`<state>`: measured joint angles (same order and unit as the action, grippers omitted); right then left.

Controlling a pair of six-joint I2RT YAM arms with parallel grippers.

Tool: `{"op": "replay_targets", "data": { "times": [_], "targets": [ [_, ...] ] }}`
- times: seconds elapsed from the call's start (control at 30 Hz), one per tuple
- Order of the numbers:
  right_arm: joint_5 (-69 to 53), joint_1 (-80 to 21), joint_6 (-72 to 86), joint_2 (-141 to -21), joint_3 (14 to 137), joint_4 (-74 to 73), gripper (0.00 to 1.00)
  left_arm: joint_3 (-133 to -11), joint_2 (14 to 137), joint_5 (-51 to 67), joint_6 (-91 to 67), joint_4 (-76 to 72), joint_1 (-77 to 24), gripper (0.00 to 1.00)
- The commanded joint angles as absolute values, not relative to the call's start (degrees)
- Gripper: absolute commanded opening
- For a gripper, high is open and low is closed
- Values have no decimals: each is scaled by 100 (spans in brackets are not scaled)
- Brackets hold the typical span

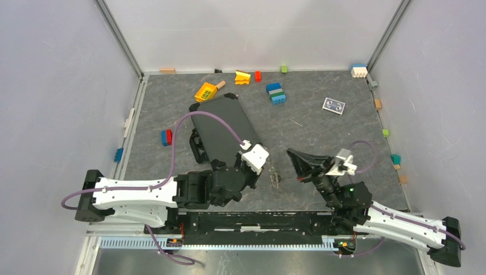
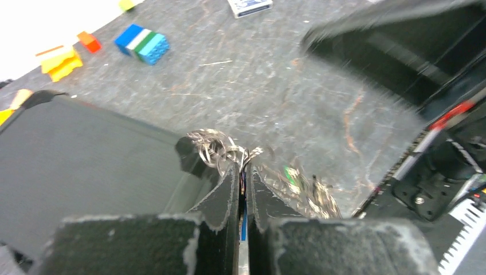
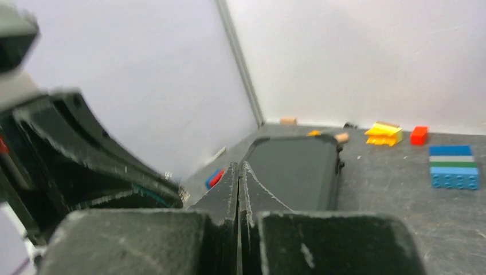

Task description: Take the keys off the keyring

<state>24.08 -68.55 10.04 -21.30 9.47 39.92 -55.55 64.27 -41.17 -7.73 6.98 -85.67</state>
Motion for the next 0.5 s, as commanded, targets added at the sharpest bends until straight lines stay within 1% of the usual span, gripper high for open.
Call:
{"op": "replay_targets", "data": {
  "times": [0.0,0.2,0.33,0.37,0.47],
  "targets": [
    [3172,-6768,1027,-1942,919,4804,0,-5517,6040,-4825,-492,749,-8568,2],
    [3084,-6768,1005,-1964,909,4622,0,-5654,6002,-4710,-39,818,-8563,2],
    [2445,-6767,510,-1991,1164,4176,1,-5760,5953,-4320,485,1081,-8569,2],
    [2217,-6768,366,-1995,1275,4012,3,-5797,5923,-4160,634,1195,-8569,2],
    [1523,-6768,-147,-2023,1540,3511,14,-5924,5773,-3633,1058,1581,-8566,2]
  ]
}}
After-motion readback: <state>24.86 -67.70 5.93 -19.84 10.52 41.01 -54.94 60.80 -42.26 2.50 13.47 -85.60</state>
